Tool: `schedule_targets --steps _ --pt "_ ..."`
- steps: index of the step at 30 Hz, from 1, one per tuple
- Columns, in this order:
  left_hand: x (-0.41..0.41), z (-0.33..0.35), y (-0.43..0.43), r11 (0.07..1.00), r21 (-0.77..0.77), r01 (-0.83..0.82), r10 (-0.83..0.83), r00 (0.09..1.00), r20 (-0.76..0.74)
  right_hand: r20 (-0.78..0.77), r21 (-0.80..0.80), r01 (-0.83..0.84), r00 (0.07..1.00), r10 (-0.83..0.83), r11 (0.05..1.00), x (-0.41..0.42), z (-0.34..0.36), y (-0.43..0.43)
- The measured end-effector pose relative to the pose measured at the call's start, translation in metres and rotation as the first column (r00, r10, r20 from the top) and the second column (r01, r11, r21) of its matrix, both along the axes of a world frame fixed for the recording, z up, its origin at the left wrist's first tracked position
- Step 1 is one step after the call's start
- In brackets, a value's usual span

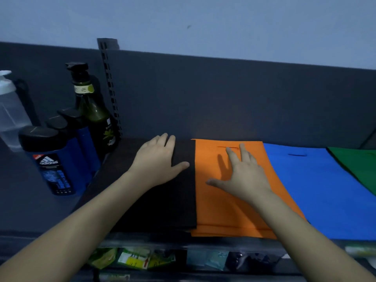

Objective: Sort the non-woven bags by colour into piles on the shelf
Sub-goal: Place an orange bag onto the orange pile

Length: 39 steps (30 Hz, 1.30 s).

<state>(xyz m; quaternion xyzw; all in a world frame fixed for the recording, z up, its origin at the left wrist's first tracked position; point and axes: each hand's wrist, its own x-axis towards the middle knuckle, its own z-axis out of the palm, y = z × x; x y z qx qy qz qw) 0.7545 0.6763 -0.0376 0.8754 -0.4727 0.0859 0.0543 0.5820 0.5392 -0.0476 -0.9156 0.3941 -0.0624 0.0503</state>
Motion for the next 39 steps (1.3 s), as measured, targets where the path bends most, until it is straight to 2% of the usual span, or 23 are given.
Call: schedule_targets --steps 2,5,16,20,25,29,39 --pt "-0.02 0.005 -0.019 0.997 0.07 -0.044 0.038 0.996 0.085 0.03 -0.03 0.024 0.999 -0.023 0.999 -0.023 0.004 -0.012" --pt "-0.056 0.013 -0.052 0.988 0.133 -0.075 0.059 0.991 0.12 0.047 -0.072 0.033 0.998 -0.029 0.997 -0.064 0.009 -0.038" --pt "-0.265 0.028 -0.211 0.996 0.063 0.063 -0.076 0.97 0.232 -0.015 -0.163 0.176 0.983 -0.181 0.971 -0.298 0.041 -0.177" --pt "-0.352 0.041 -0.279 0.988 0.044 0.146 -0.152 0.966 0.207 -0.05 -0.187 0.268 0.958 -0.282 0.945 -0.387 0.052 -0.234" --pt "-0.43 0.053 -0.361 0.966 0.034 0.256 -0.256 0.939 0.231 -0.011 -0.19 0.361 0.929 -0.369 0.913 -0.462 0.062 -0.293" --pt "-0.476 0.06 -0.426 0.946 0.025 0.322 -0.319 0.921 0.225 0.038 -0.185 0.442 0.895 -0.443 0.878 -0.504 0.066 -0.342" --pt "-0.562 0.066 -0.579 0.839 0.012 0.544 -0.541 0.831 0.133 -0.02 -0.104 0.629 0.773 -0.634 0.77 -0.581 0.073 -0.44"
